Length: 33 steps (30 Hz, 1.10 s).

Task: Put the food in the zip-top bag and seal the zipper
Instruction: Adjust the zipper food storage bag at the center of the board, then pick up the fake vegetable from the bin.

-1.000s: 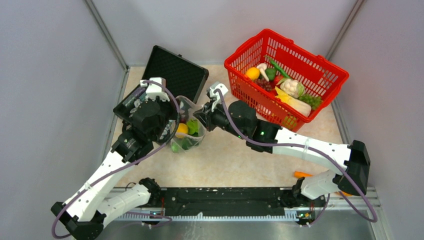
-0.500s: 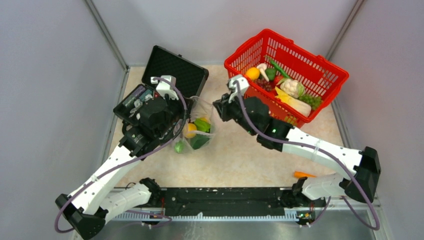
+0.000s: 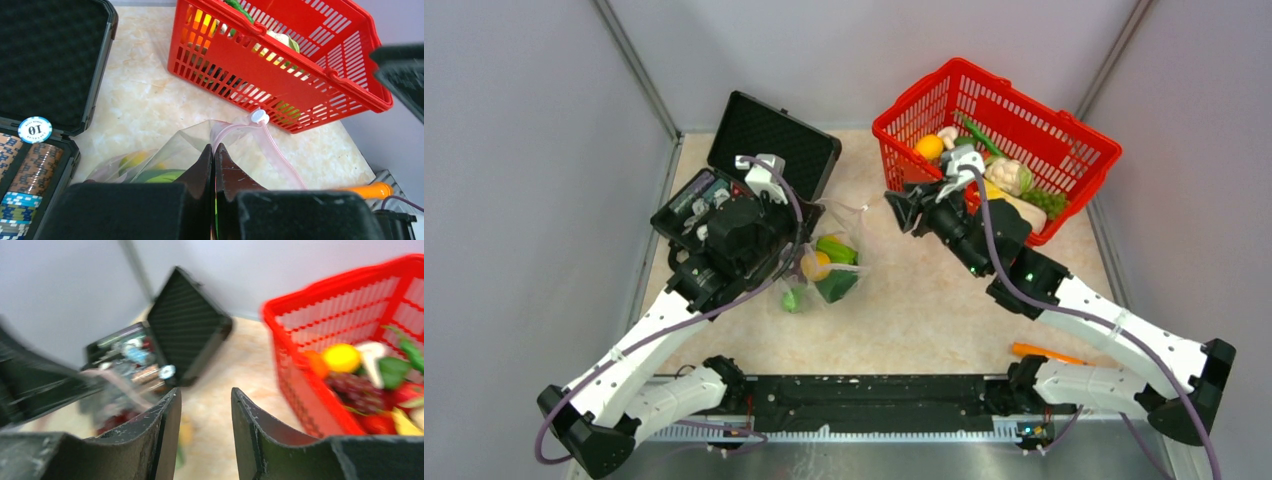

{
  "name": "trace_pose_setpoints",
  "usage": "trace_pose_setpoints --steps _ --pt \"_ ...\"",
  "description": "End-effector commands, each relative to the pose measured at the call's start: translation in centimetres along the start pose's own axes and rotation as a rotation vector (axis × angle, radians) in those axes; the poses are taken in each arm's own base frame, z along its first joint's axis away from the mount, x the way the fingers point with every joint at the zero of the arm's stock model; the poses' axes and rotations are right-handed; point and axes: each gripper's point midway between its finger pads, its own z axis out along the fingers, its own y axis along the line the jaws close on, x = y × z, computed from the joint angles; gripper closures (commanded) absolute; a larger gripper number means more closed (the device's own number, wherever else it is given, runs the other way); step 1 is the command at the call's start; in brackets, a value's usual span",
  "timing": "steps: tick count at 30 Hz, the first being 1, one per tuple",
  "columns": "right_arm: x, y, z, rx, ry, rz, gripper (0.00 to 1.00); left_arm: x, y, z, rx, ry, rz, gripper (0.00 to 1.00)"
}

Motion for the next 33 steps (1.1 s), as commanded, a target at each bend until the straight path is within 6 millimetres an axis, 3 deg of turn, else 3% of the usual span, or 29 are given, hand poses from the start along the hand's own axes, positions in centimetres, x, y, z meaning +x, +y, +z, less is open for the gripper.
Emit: trace_pose_setpoints --steps 1,6,9,14,21,26,33 --pt "-2.7 -8.8 0.0 0.284 -0.005 -0.012 0.59 -0.8 -1.3 -0.1 0.074 -0.032 0.006 1.0" --pt "-3.5 -16.1 1.3 0.437 0.056 0.018 0.55 -0.3 -1.0 -0.4 0.067 -0.02 0.012 1.0" --pt "-1.8 -20.7 2.1 0.526 0.181 0.051 0.47 -0.1 -0.9 -0.7 0.065 -0.013 0.021 1.0" --pt "1.1 -26.6 3.1 0.626 0.329 0.081 0.38 0.1 -0.6 -1.0 0.058 -0.002 0.041 1.0" --pt "4.7 -31.2 9.2 0.57 0.417 0.052 0.38 0.5 -0.4 -0.5 0.048 0.022 0.061 1.0" --pt "8.3 -34.8 14.2 0.562 0.473 -0.014 0.38 0.7 -0.9 -0.8 0.081 0.031 0.062 1.0" --pt "12.2 -39.7 17.8 0.637 0.584 -0.105 0.37 0.9 -0.3 -1.3 0.062 0.025 0.093 1.0"
